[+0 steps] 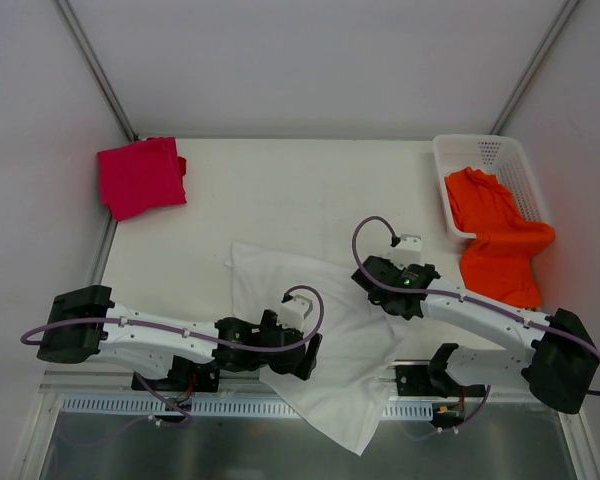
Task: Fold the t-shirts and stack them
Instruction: Flatten the tshirt out
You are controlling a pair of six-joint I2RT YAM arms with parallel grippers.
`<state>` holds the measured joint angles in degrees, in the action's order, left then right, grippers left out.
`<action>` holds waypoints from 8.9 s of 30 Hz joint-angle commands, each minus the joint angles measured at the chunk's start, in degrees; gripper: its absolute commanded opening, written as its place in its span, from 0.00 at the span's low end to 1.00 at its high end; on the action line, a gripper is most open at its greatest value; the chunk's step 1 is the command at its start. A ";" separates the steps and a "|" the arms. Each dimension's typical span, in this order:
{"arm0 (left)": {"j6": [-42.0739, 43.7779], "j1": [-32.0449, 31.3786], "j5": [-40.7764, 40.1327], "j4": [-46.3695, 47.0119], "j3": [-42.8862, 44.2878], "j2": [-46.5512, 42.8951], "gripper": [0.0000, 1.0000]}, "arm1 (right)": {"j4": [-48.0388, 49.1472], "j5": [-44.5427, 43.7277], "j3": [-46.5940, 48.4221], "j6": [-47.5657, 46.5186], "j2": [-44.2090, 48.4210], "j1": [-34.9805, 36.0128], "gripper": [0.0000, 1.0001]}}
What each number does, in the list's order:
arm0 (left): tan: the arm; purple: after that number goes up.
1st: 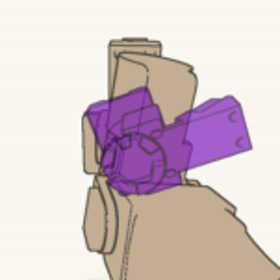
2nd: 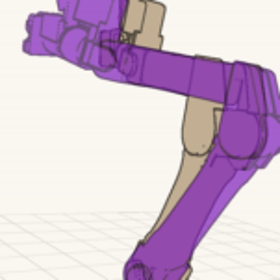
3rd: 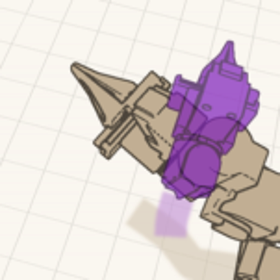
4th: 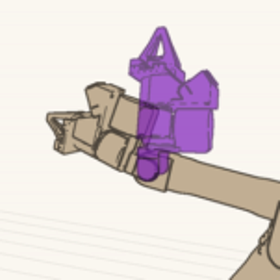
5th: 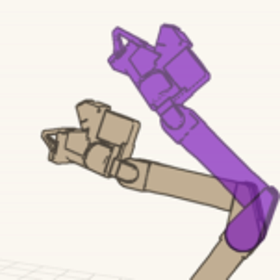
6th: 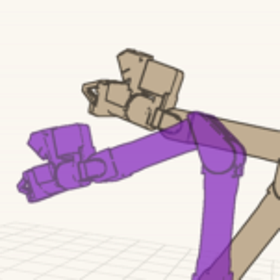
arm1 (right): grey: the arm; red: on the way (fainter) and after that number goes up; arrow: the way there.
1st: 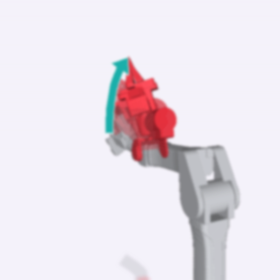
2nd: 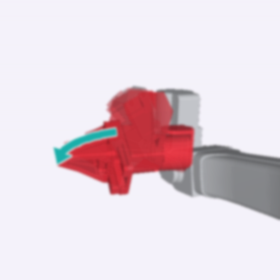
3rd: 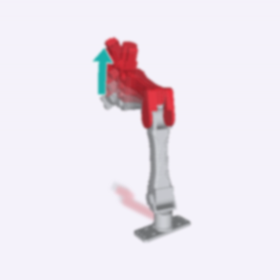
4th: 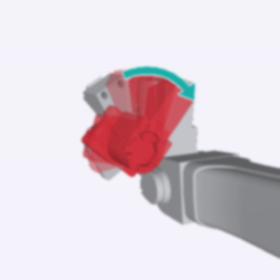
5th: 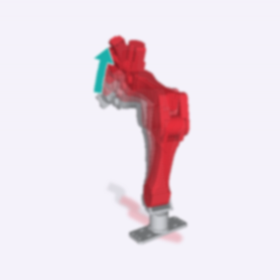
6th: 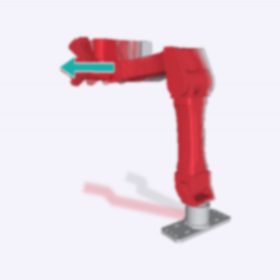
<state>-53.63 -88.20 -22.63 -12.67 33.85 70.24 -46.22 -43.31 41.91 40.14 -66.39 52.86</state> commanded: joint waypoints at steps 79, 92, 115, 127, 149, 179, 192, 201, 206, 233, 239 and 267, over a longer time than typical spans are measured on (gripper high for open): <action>12.31 -14.28 19.29 -12.20 37.34 38.47 0.97 | 8.07 3.94 -4.91 -4.28 -2.60 -5.66 0.00; 20.75 -15.07 8.49 -24.86 44.90 51.92 0.97 | 8.77 4.55 -5.44 -3.75 -3.31 -5.66 0.00; 11.53 -14.98 -11.73 -28.73 46.31 67.66 0.17 | 11.41 6.04 -5.88 -4.10 -6.29 -5.66 0.00; 10.30 -15.16 -12.26 -31.27 43.33 58.72 0.00 | 11.41 6.13 -3.86 -5.42 -7.97 -5.66 0.00; -0.61 -18.67 -30.45 -74.26 55.71 6.24 0.00 | -8.88 11.83 15.03 -18.15 22.88 -1.53 0.00; 69.68 -18.58 -14.14 -24.86 72.41 -30.60 0.00 | 22.47 37.67 38.24 -47.50 28.18 -1.53 0.00; 78.15 -18.50 33.17 -23.81 84.55 -30.51 0.00 | 40.67 67.91 48.45 -55.26 23.49 -1.53 0.01; 75.86 -18.50 37.49 -23.28 78.75 -32.44 0.00 | 48.84 70.64 36.51 -53.76 37.64 -1.53 0.00; 76.30 -18.50 31.70 -22.49 75.68 -31.92 0.00 | 48.86 66.96 31.83 -55.08 42.30 -1.53 0.00; 82.71 -18.67 30.24 -40.83 83.27 -12.34 0.00 | 45.86 11.92 19.52 -69.67 15.94 -3.38 0.00; 85.61 -18.58 28.66 -48.68 107.74 2.88 0.00 | 43.58 21.14 21.11 -70.02 19.54 -3.38 0.00; 62.24 54.89 51.79 -29.61 62.31 -21.97 0.00 | 21.79 28.80 31.21 -67.21 37.03 -3.20 0.00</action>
<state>9.54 -33.52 20.51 -45.87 98.21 56.82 -24.38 -18.37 71.05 -26.22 -32.38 49.69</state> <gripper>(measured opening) 0.017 0.011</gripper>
